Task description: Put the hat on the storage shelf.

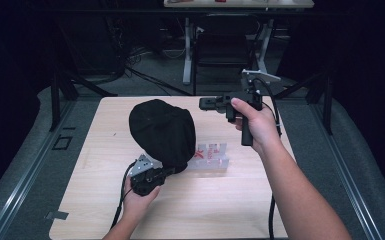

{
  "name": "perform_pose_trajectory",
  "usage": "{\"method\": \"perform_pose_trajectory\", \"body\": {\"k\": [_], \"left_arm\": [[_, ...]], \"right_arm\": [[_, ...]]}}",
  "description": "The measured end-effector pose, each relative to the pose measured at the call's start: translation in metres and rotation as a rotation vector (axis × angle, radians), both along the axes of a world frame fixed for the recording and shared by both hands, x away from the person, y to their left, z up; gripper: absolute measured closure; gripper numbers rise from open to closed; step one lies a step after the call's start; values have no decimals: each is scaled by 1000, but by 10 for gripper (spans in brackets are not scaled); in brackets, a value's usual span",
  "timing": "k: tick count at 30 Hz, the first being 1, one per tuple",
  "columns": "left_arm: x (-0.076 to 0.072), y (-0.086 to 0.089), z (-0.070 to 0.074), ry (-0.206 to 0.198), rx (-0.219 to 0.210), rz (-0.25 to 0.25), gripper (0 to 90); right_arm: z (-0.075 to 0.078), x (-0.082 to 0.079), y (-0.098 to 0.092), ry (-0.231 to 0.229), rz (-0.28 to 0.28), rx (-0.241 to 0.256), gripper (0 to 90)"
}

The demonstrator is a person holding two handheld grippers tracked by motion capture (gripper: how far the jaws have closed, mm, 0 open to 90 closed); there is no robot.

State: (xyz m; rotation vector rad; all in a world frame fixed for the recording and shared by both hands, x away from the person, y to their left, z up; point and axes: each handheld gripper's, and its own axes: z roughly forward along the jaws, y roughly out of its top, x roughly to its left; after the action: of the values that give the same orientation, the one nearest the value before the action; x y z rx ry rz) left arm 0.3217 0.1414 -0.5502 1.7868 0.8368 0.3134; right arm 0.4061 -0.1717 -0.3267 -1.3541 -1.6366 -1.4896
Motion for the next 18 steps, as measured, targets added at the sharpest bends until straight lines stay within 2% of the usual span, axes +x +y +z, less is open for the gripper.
{"method": "perform_pose_trajectory", "body": {"k": [2,3,4,6,8,14,16,18], "left_arm": [[1,1,-1,-1,2,11,843],[1,2,-1,9,3,-11,842],[1,2,-2,24,-8,-11,842],[2,4,-2,14,9,-3,840],[3,4,-2,33,-1,-16,837],[3,5,-1,34,14,-8,819],[2,5,-1,38,7,6,792],[2,7,1,39,11,21,725]], "right_arm": [[-2,-1,-4,0,-8,-3,809],[-3,-2,-6,2,-15,-3,809],[-4,-2,-8,4,-18,-3,809],[-6,-3,-13,3,-29,-1,809],[-6,-5,-18,0,-40,-4,808],[-10,-10,-27,-3,-52,-9,802],[-11,-11,-29,-8,-55,-15,796],[-13,-12,-31,-12,-59,-23,791]]}}
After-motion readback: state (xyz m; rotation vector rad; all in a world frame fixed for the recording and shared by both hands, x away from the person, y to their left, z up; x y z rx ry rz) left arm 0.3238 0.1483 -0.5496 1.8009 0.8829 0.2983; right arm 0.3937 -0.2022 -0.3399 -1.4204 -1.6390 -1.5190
